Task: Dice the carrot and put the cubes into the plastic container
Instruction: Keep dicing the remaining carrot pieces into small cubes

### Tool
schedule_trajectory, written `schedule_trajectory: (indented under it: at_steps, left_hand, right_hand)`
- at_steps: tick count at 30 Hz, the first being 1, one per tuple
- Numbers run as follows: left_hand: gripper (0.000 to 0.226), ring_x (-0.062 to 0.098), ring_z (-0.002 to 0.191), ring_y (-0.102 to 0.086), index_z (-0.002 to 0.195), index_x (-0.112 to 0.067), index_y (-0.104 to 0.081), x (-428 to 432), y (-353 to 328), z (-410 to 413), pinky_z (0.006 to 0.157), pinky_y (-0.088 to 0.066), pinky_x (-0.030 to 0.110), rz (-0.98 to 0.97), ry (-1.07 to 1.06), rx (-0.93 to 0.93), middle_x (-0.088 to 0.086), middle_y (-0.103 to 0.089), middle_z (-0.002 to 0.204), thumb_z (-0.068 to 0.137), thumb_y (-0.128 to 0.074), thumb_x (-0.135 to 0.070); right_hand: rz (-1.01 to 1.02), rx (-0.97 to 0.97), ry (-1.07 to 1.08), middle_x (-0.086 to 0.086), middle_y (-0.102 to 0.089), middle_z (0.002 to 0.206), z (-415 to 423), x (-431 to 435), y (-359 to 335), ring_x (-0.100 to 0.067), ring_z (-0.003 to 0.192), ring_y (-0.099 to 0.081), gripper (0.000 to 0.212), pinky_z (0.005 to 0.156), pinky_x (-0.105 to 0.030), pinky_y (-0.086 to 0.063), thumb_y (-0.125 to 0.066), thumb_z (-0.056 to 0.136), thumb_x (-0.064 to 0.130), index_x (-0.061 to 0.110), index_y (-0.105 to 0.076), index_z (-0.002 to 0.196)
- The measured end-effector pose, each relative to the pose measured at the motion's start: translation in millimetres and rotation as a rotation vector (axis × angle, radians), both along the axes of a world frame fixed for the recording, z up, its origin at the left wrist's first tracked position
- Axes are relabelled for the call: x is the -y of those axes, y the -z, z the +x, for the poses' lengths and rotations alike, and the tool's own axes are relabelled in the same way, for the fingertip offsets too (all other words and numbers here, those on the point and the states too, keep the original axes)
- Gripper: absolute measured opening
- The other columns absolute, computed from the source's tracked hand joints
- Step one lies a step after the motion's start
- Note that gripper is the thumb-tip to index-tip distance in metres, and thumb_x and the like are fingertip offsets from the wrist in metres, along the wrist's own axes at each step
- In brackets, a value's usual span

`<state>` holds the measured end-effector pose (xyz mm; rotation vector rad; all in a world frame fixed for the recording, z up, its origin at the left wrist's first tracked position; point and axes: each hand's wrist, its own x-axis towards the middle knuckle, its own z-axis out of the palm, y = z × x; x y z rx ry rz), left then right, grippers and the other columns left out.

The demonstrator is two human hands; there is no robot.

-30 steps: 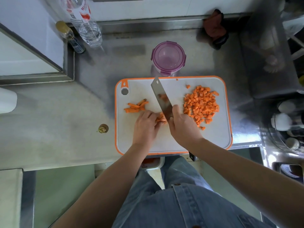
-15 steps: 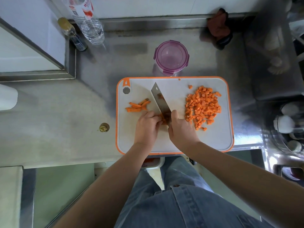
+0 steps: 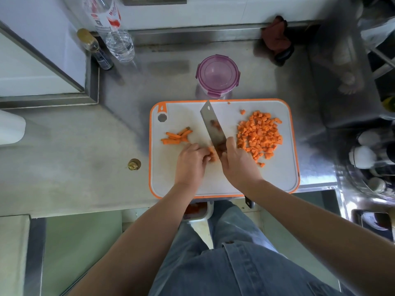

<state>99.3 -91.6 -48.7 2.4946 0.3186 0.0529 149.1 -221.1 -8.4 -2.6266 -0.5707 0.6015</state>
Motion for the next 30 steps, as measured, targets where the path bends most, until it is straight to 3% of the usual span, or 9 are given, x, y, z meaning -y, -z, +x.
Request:
schedule_trajectory:
  at_steps: [4,9,17,21,27,30]
  left_hand:
    - [0.010,0.026,0.074,-0.058,0.077,-0.011,-0.075,1.9,1.0,0.1,0.066,-0.052,0.036,0.012,-0.064,-0.018,0.004,-0.068,0.075,0.072,-0.078,-0.004]
    - [0.010,0.025,0.070,-0.057,0.076,-0.011,-0.078,-0.5,1.0,0.1,0.061,-0.040,0.025,-0.023,-0.063,-0.008,0.003,-0.067,0.069,0.071,-0.079,-0.003]
    - [0.015,0.026,0.064,-0.056,0.069,-0.012,-0.076,-2.5,3.0,2.1,0.058,-0.034,0.021,-0.024,-0.045,0.020,0.002,-0.065,0.064,0.068,-0.077,0.003]
    - [0.016,0.028,0.066,-0.058,0.072,-0.011,-0.077,-4.0,6.5,2.1,0.058,-0.043,0.026,0.008,-0.020,0.028,0.003,-0.065,0.064,0.066,-0.078,0.004]
    - [0.011,0.027,0.077,-0.061,0.081,-0.008,-0.077,-5.0,4.6,-4.9,0.068,-0.052,0.032,-0.034,0.007,0.071,0.006,-0.067,0.081,0.074,-0.075,-0.001]
    - [0.013,0.024,0.079,-0.061,0.082,-0.009,-0.076,-4.5,4.7,-5.0,0.070,-0.052,0.032,-0.041,-0.044,0.042,0.006,-0.066,0.083,0.074,-0.074,0.001]
  right_hand:
    - [0.005,-0.030,-0.039,-0.007,-0.050,0.065,-6.8,-2.7,-7.3,-0.030,0.060,-0.054,0.014,0.050,-0.039,-0.042,-0.037,0.099,0.013,0.008,-0.034,0.112]
    - [-0.036,-0.069,-0.032,-0.006,-0.051,0.067,-12.5,-4.9,0.7,-0.028,0.061,-0.053,0.016,0.053,-0.035,-0.037,-0.037,0.098,0.011,0.010,-0.032,0.113]
    - [-0.110,-0.095,0.000,-0.010,-0.051,0.079,-17.3,-12.8,9.2,-0.033,0.072,-0.051,0.025,0.060,-0.036,-0.036,-0.039,0.096,0.008,0.008,-0.030,0.119]
    - [-0.085,-0.066,0.027,-0.014,-0.056,0.079,-16.1,-12.6,14.5,-0.036,0.070,-0.053,0.026,0.057,-0.035,-0.034,-0.038,0.096,0.008,0.005,-0.031,0.121]
    - [0.087,-0.066,0.090,-0.011,-0.051,0.064,-9.2,-8.0,7.0,-0.033,0.056,-0.050,0.009,0.048,-0.037,-0.036,-0.040,0.097,0.010,0.011,-0.030,0.096]
    - [0.094,-0.050,0.057,-0.011,-0.053,0.064,-11.5,-6.3,-2.1,-0.030,0.055,-0.052,0.008,0.046,-0.036,-0.039,-0.040,0.098,0.012,0.008,-0.034,0.102]
